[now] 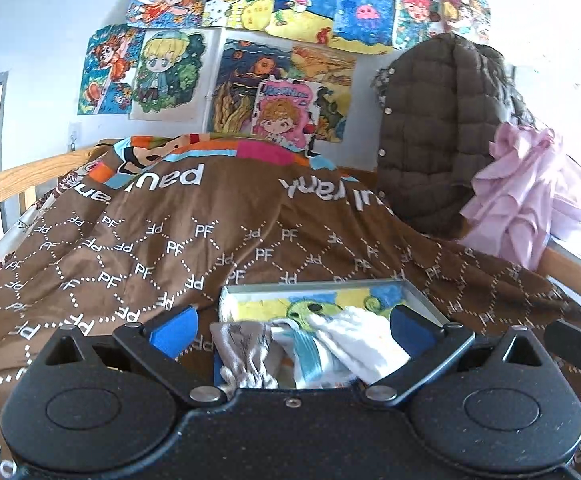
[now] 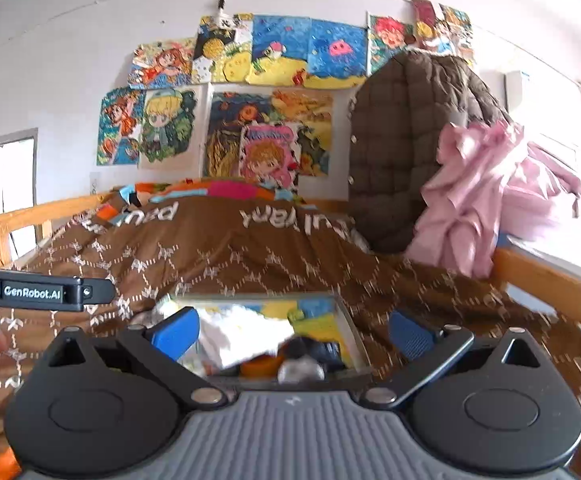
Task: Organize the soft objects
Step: 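Open the left gripper to release the grey drawstring bag into the tray, then withdraw both open grippers from the tray back over the remaining items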
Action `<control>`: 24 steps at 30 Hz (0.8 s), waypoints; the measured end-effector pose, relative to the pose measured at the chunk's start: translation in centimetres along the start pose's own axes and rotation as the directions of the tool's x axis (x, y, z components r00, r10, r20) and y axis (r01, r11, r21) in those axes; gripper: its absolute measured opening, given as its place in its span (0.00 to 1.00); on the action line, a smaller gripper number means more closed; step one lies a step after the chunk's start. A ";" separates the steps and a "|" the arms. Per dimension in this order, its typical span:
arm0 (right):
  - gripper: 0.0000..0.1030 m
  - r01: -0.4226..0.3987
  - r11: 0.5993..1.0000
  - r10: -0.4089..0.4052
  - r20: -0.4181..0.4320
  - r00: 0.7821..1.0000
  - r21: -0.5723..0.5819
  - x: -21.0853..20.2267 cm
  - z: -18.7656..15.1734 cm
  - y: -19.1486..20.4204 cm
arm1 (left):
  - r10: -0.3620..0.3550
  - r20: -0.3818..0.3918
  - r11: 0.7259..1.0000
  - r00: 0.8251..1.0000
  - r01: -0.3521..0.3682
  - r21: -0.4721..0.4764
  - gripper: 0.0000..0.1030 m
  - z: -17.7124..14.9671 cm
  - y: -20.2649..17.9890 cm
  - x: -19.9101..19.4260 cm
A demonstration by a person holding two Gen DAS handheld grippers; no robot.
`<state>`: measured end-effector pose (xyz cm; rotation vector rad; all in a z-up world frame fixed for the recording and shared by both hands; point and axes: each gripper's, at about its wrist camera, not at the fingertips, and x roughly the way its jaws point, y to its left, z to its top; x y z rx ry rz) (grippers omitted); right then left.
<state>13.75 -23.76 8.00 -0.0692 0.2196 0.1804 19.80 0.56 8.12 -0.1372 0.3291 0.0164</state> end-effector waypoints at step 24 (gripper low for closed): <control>1.00 0.085 0.992 -0.066 -0.201 0.977 0.090 -4.7 -7.2 -1.8 | -0.069 -0.149 0.988 0.986 0.088 0.129 0.99 -10.4 -3.9 -6.2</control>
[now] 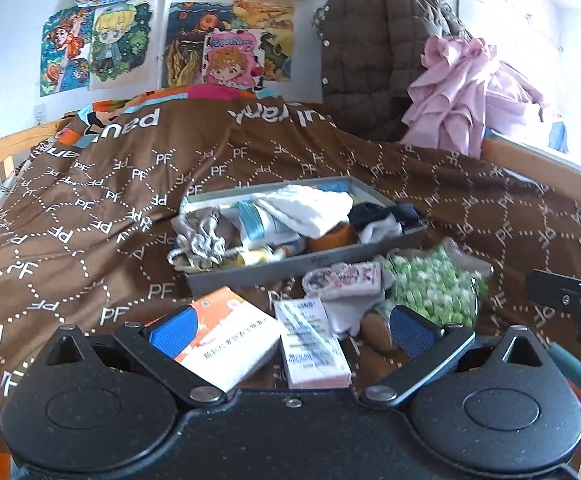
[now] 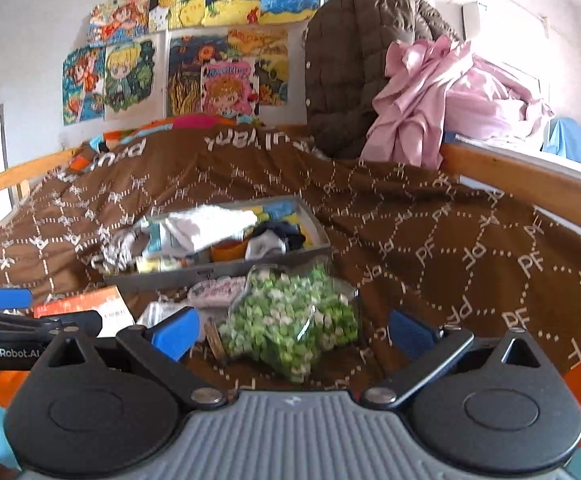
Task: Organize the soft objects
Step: 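Withdraw both open grippers from the tray back over the remaining items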
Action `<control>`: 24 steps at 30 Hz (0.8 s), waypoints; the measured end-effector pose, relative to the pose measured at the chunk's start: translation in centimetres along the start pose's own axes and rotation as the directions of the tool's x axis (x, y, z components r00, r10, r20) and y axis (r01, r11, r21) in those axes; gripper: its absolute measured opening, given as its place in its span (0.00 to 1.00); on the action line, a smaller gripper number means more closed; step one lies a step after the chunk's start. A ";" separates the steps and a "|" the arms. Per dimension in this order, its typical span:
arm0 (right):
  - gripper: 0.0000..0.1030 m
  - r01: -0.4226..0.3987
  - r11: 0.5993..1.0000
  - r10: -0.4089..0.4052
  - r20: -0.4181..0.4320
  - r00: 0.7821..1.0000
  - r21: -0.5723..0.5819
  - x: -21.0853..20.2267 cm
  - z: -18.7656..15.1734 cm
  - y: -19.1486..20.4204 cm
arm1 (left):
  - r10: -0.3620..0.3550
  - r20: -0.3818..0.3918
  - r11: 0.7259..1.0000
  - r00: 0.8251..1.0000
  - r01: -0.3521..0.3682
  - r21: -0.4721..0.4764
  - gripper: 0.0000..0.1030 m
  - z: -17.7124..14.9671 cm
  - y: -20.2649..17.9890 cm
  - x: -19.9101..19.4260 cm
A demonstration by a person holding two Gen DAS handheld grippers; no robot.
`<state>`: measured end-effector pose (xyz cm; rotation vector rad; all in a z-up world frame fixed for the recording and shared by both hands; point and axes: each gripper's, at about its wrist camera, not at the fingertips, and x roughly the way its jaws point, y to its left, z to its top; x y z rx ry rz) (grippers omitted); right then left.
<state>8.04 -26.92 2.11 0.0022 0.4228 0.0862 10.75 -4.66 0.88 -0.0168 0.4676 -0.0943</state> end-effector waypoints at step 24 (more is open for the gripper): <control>1.00 -0.008 0.998 -0.001 -0.139 0.990 -0.065 3.1 -1.9 0.5 | 0.044 -0.133 0.997 0.990 -0.035 0.066 0.99 -1.8 -0.2 3.1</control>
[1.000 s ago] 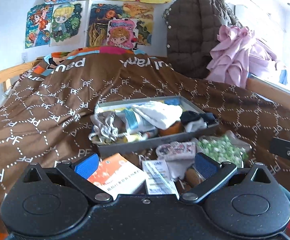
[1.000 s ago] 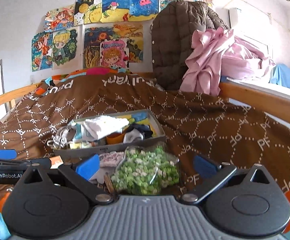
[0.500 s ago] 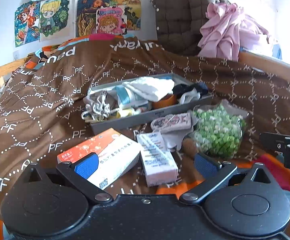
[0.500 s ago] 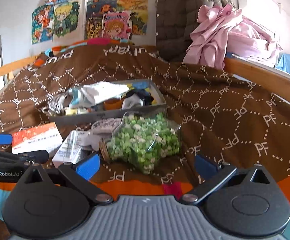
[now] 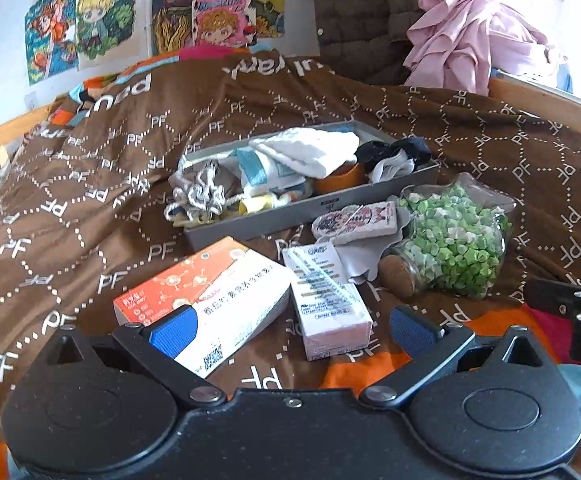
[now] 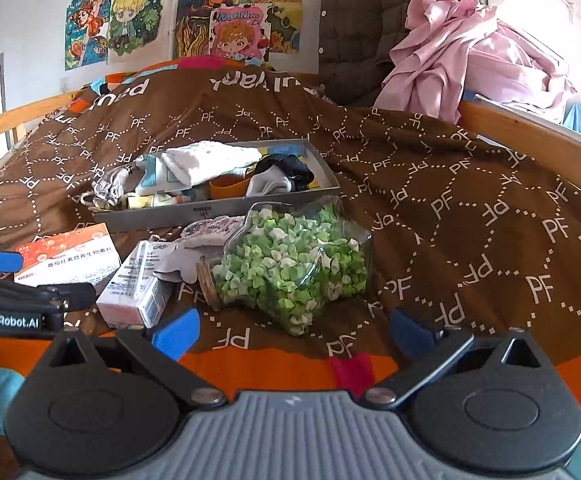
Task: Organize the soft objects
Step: 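Withdraw both open grippers from the tray back over the remaining items, then reach the left gripper to the cartoon-printed plush and grasp it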
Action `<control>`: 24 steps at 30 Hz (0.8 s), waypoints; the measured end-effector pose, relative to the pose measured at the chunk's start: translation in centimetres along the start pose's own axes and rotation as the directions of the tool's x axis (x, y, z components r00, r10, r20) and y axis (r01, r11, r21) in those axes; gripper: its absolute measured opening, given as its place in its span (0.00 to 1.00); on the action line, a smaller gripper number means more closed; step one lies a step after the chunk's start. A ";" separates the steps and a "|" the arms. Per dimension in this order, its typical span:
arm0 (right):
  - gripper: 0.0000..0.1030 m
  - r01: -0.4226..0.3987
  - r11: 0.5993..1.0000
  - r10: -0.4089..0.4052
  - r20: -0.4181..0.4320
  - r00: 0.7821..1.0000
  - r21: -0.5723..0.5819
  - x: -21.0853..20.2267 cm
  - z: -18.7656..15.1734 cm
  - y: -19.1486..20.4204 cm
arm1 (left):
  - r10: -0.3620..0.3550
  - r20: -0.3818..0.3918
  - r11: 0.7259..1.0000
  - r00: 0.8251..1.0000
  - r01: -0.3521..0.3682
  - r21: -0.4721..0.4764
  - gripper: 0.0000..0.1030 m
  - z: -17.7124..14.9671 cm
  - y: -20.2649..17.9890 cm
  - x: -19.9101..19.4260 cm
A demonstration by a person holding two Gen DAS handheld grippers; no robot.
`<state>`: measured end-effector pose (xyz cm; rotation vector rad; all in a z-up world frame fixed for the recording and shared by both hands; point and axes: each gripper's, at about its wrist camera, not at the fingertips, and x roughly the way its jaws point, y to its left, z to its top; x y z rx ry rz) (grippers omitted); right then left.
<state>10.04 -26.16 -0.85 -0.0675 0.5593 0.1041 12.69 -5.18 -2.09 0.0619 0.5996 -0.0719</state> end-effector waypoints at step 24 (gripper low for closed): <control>0.98 -0.044 0.947 0.098 0.155 0.983 -0.318 4.1 0.2 4.3 | 0.012 0.004 0.991 1.000 -0.013 0.130 0.99 6.6 1.5 5.7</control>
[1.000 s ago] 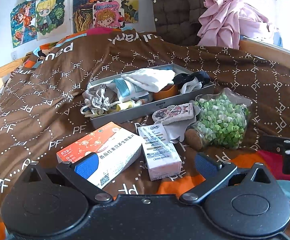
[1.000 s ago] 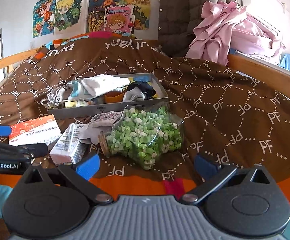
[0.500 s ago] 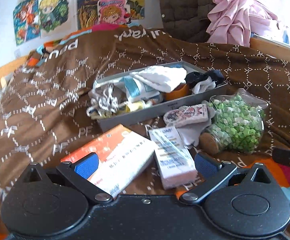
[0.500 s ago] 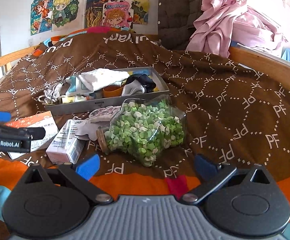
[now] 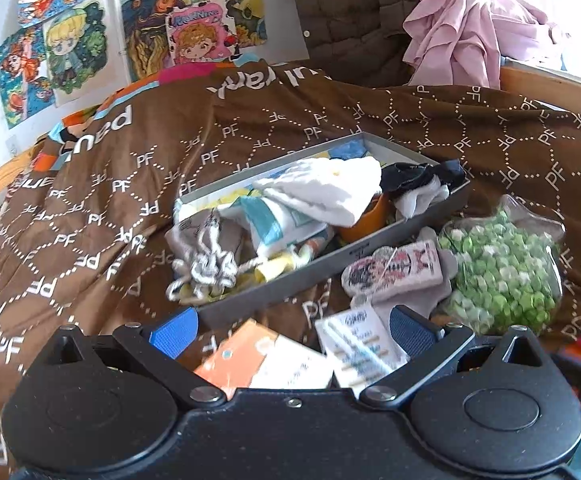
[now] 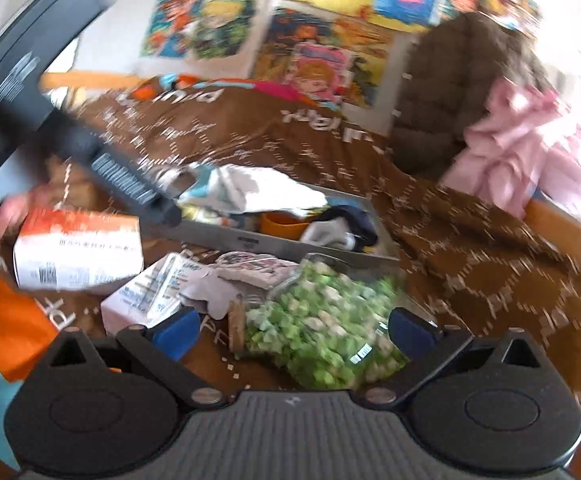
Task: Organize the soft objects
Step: 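Reach the left gripper to the cartoon-printed plush and grasp it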
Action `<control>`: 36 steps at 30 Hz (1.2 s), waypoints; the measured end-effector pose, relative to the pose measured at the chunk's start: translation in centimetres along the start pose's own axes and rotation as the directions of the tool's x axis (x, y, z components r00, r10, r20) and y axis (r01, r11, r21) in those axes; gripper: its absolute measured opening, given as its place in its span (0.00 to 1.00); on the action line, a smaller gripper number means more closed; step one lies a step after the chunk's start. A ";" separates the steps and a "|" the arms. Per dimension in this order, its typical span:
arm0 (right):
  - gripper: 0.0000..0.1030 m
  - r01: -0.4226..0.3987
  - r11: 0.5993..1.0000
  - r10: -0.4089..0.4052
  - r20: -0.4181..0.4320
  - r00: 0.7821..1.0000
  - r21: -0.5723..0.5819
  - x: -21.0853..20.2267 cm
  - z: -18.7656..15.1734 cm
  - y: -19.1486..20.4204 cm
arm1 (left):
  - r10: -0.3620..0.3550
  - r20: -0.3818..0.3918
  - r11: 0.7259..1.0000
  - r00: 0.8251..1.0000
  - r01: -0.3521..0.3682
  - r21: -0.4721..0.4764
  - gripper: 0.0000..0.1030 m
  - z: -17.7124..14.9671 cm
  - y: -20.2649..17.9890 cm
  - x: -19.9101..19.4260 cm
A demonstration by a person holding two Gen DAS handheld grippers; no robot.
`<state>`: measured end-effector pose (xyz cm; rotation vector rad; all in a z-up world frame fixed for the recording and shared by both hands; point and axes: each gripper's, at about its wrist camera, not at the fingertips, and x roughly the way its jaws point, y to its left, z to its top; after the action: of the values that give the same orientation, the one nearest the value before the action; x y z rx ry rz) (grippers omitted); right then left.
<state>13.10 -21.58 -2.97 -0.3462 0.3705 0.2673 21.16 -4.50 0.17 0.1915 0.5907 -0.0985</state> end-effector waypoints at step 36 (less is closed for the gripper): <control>0.72 -0.151 0.886 0.150 -0.037 0.988 -0.439 8.7 -0.1 5.0 | -0.418 -0.217 0.880 0.882 0.333 -0.339 0.95 2.5 1.0 14.6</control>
<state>19.31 -15.44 -7.89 -0.7672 0.3367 0.5073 34.74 -4.60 -5.85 -0.2091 0.9198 -0.3683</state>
